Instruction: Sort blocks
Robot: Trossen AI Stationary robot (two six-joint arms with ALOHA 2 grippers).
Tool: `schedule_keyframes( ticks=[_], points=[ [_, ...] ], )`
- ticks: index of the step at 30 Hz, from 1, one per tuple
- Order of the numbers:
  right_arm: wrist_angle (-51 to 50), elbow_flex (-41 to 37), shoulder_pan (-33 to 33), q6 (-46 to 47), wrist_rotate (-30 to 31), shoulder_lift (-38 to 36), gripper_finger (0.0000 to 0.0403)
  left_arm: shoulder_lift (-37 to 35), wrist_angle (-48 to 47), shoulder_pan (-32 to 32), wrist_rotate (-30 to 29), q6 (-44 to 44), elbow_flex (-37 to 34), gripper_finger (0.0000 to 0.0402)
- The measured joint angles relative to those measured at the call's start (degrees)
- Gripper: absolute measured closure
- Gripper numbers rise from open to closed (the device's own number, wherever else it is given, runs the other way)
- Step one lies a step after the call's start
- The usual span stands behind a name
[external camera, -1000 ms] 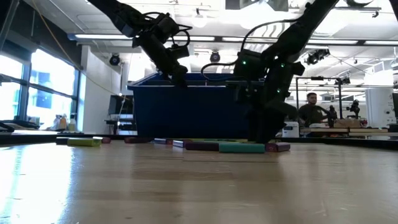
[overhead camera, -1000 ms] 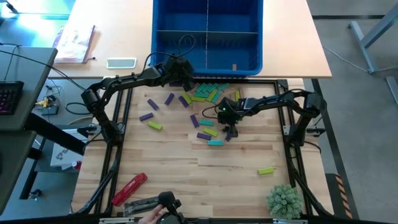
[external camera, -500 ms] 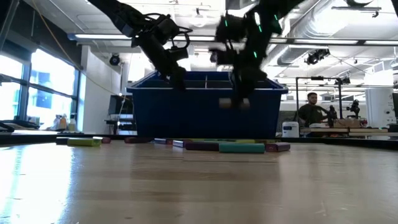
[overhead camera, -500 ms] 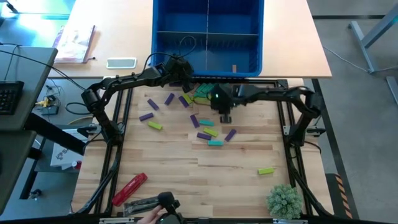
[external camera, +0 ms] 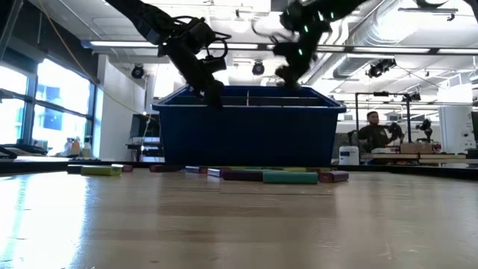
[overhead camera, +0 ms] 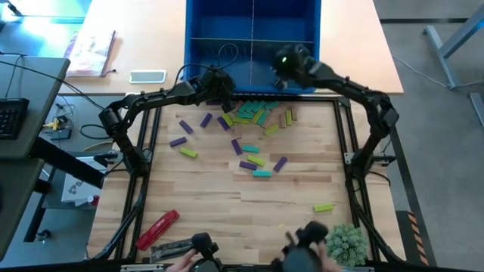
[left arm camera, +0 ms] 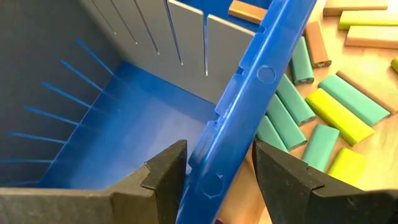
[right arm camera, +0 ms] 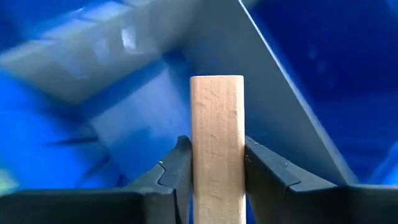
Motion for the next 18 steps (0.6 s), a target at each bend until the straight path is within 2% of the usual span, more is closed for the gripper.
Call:
schedule_keyframes(
  ticks=[5,9,12,15,18],
  points=[
    [-2.88,-1.05,-6.93,10.15,-8.96,1.58,0.0240,0.00,-1.80,0.08,-0.02,0.16,0.00,0.0238],
    [-7.59,-0.55,-7.76,15.68,-10.45,1.01,0.0199,0.00,-1.63,0.26,0.08,0.14,0.00,0.0238],
    [-9.76,0.03,-5.44,14.68,-10.84,-1.61,0.0183,0.00,-1.62,0.28,0.08,0.14,0.00,0.0238],
    [-14.38,0.07,-1.60,9.92,-11.39,-4.48,0.0181,0.00,-1.63,0.28,0.06,0.68,0.00,0.0238],
    [-15.41,-3.17,2.36,9.78,-11.71,-7.51,0.0180,0.00,-1.63,0.31,0.08,0.88,0.00,0.0238]
  ],
)
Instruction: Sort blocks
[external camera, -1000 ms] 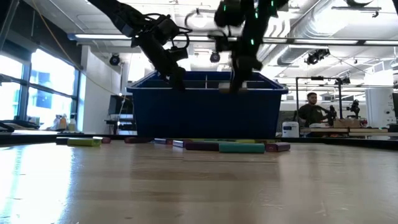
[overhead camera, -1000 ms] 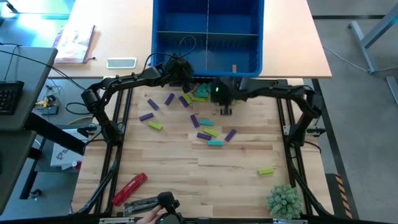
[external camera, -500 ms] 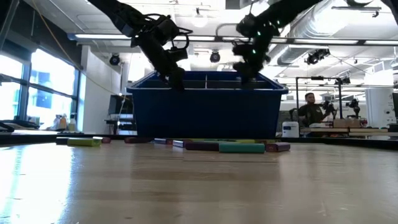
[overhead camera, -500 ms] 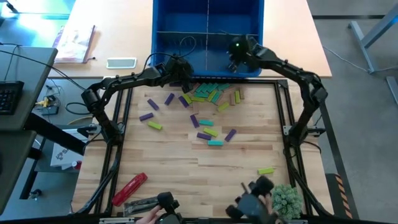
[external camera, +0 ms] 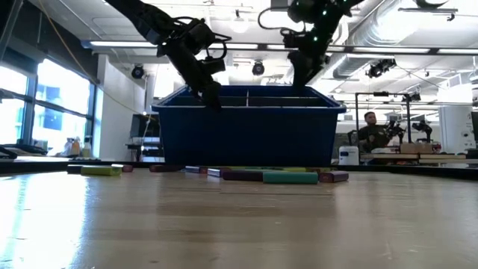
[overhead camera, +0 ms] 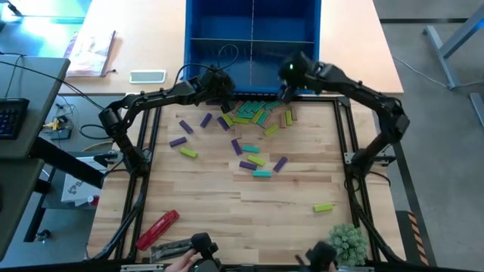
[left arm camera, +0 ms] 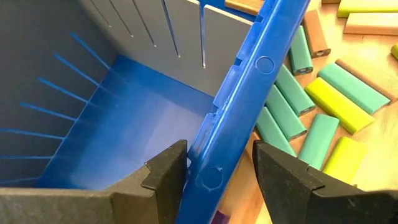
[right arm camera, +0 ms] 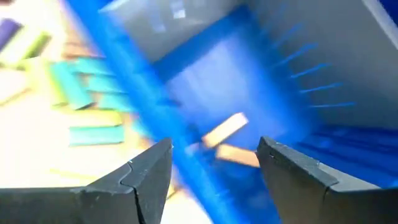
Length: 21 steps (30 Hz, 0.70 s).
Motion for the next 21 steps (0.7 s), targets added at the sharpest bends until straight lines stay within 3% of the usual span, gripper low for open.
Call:
schedule_keyframes(
  ticks=[5,8,13,17,21],
  points=[
    [7.74,-14.96,4.79,11.27,0.45,-5.66,0.0180,0.02,1.35,0.04,1.49,0.04,-0.02,0.0238],
    [18.99,-27.60,8.57,19.98,1.69,-7.90,0.0179,0.02,1.18,0.04,2.26,0.04,-0.02,0.0238],
    [36.10,-44.59,13.49,38.17,3.48,-5.23,0.0179,0.02,0.84,0.04,2.43,0.06,-0.02,0.0238],
    [46.65,-50.01,14.85,50.49,12.67,-1.33,0.0179,0.02,1.35,0.04,2.48,0.06,-0.02,0.0238],
    [49.58,-49.29,14.53,51.08,14.52,3.45,0.0179,0.04,2.03,0.03,2.56,0.04,-0.02,0.0238]
  ],
)
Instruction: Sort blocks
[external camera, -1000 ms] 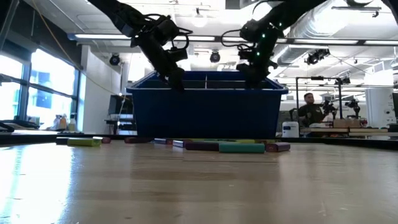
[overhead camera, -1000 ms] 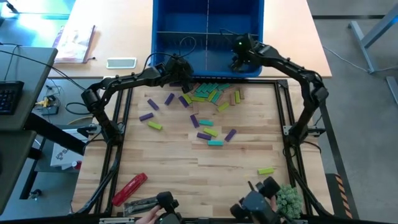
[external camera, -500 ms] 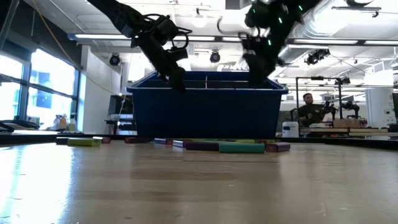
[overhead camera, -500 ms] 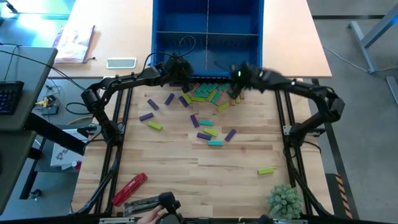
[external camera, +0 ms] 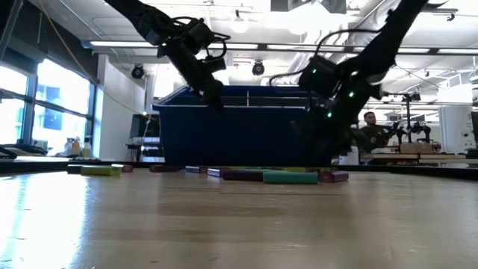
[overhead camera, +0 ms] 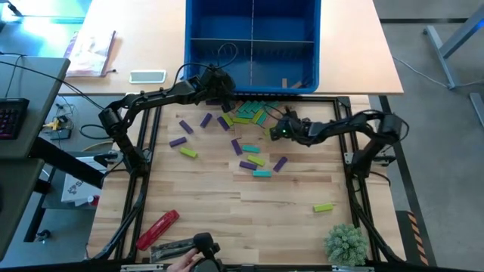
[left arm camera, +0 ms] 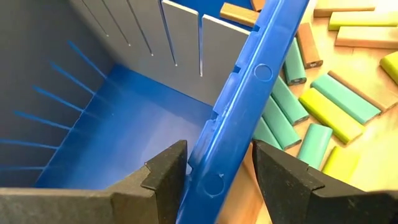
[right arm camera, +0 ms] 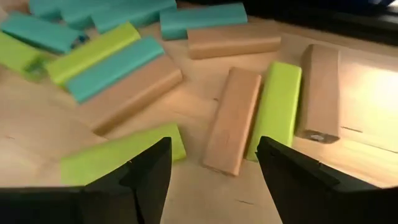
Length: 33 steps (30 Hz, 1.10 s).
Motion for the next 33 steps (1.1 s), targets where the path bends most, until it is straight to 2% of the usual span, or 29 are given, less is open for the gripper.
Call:
schedule_keyframes(
  ticks=[4,8,16,18,22,24,30,33],
  points=[
    [-1.39,2.48,-2.27,5.39,1.10,4.23,0.0179,0.00,0.43,0.00,0.01,0.02,0.00,0.0238],
    [-3.69,3.48,-4.10,12.51,1.66,5.09,0.0179,0.00,0.09,0.00,0.00,0.02,-0.01,0.0238],
    [-8.04,3.51,-3.64,12.26,-0.42,5.02,0.0179,0.00,0.37,-0.03,0.00,0.02,-0.02,0.0238],
    [-13.19,4.34,-3.15,14.36,-0.99,4.96,0.0179,0.02,0.37,-0.03,-0.01,-0.01,-0.02,0.0238],
    [-31.77,7.10,-2.82,17.36,-0.71,4.54,0.0179,0.02,0.33,-0.03,0.00,-0.37,-0.02,0.0238],
    [-35.07,8.49,-1.92,16.98,-2.08,3.34,0.0179,0.02,0.22,-0.03,-0.02,-0.81,-0.02,0.0238],
    [-36.44,11.98,-0.32,10.45,-15.08,-0.60,0.0179,0.00,-0.63,-0.03,-0.05,-0.98,-0.01,0.0238],
    [-36.17,12.27,-0.16,10.46,-14.24,-1.05,0.0179,0.00,-0.70,-0.03,-0.05,-0.99,0.00,0.0238]
  ],
)
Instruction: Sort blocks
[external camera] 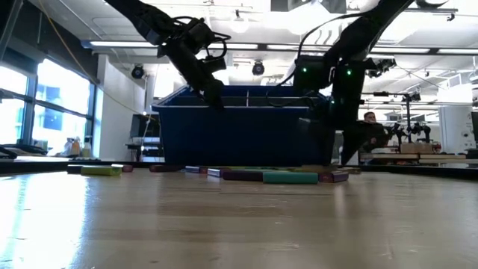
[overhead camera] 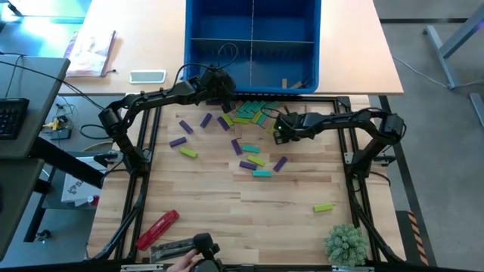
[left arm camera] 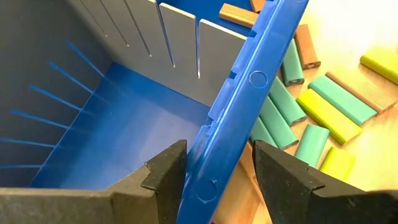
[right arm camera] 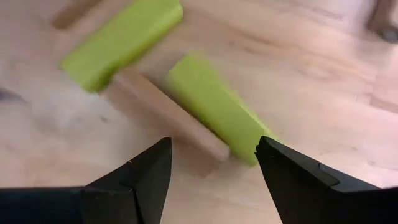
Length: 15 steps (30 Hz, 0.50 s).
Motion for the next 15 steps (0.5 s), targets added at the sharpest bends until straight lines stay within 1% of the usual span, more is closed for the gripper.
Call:
schedule_keyframes(
  ticks=[4,7,10,12,15],
  points=[
    [4.86,-1.24,0.34,0.22,1.02,-0.03,0.0179,0.00,-0.10,0.00,0.00,-0.02,0.00,0.0238],
    [11.14,-1.92,1.79,-7.62,0.99,-0.03,0.0179,0.00,-0.30,0.00,0.00,0.01,0.00,0.0238],
    [14.64,-1.92,3.06,-17.00,1.02,-0.07,0.0179,0.00,-0.27,0.00,-0.02,-0.02,0.00,0.0238],
    [13.67,-1.92,2.89,-20.09,1.04,-0.07,0.0179,0.00,-0.24,0.02,0.00,-0.02,0.00,0.0238],
    [10.66,-1.92,1.86,-21.48,-0.09,0.08,0.0179,0.00,-0.28,0.02,0.00,0.00,0.00,0.0238]
  ],
)
